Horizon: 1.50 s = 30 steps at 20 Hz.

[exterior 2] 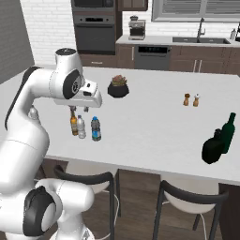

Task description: Move the plastic bottles in the middle to the plastics group, and the glass bottles in the middle to the glass group.

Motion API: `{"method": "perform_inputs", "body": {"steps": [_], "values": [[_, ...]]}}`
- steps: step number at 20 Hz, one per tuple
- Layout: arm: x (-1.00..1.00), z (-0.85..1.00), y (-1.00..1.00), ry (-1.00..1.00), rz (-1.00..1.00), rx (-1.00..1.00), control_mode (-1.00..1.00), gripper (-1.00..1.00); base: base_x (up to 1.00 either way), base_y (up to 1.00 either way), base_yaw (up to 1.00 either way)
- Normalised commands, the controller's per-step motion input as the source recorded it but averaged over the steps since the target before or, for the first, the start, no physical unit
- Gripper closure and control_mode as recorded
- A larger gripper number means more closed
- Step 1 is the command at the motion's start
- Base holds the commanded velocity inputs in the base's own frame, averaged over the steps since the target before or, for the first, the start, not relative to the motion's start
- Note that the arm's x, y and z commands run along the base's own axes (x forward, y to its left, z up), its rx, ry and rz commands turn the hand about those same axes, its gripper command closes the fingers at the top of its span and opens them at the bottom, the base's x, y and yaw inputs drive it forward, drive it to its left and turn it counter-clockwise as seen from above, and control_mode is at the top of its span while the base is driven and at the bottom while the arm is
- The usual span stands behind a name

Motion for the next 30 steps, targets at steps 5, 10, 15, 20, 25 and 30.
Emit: {"method": "perform_inputs", "body": {"steps": [5,10,15,20,25,30], "values": [[0.3,0.0,0.0,0.07,0.0,0.0,-1.0,-1.0,0.0,0.0,0.0],[0.97,-0.16,0.13,0.06,0.0,-0.08,-1.0,-1.0,0.0,0.0,0.0],[0.73,-0.47,0.11,0.0,0.02,-0.01,-1.0,-1.0,0.0,0.0,0.0],[0.32,-0.64,0.0,-0.08,0.05,0.01,-1.0,-1.0,0.0,0.0,0.0],[0.42,-0.49,0.0,-0.16,0.05,0.0,-1.0,-1.0,0.0,0.0,0.0],[0.18,-0.22,0.03,-0.22,0.02,0.0,-1.0,-1.0,0.0,0.0,0.0]]}}
